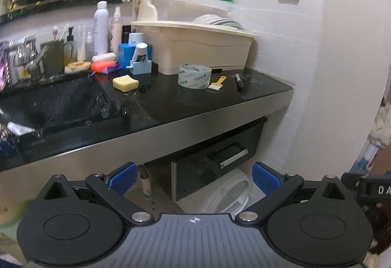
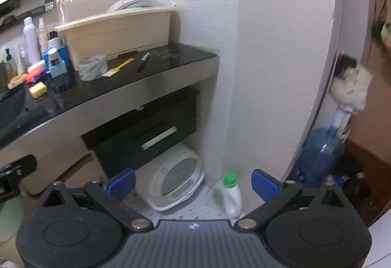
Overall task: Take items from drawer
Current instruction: 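Move both tools toward the black drawer under the countertop, then reach the right gripper to the drawer's silver handle and grasp it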
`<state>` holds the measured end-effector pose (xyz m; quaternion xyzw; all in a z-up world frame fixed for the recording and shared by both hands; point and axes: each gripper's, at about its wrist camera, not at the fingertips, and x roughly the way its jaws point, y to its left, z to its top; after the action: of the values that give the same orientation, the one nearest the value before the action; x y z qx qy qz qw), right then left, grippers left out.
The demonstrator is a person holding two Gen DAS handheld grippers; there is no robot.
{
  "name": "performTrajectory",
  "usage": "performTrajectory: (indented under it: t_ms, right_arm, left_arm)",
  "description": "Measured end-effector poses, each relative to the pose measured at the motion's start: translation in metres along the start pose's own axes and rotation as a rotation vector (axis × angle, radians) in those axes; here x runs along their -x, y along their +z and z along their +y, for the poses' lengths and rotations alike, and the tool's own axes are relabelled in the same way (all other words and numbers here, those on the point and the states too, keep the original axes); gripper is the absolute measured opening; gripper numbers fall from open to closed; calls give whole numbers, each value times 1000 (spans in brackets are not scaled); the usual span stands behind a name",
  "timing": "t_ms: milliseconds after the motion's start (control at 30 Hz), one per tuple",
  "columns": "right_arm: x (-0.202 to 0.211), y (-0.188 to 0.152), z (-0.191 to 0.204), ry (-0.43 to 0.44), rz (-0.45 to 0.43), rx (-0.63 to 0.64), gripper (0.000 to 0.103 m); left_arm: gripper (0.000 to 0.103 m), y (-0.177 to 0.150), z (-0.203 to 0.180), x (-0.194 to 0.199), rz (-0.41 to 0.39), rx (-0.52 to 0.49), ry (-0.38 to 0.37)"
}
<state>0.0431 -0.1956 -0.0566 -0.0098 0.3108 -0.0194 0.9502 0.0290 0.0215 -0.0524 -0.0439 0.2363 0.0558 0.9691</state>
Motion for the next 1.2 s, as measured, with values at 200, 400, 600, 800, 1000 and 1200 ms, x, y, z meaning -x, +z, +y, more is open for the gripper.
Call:
performTrajectory:
  t_ms: [200,400,600,800,1000,1200]
  right_arm:
    - [-7,-3,7,7,4,26,101]
    - [-16,-2,12,-19,-1,14,101]
    - [-37,-2,14,8,67,48,100]
    - [-54,0,28,69,106,124,100]
    - [-70,7,33,116,86,102,99]
    - [-105,4,30,133,163,71,99]
  left_arm:
    - [101,-3,0,-7,-19,-31,19]
    - [102,-6,6,-13,-39,-10,0]
    - [102,-12,4,-27,-25,-68,1]
    - [103,-18,7,-42,4,-34,-21]
    - [103,-22,7,-59,-8,-52,31]
    - [103,-27,13,-80,16,-59,25]
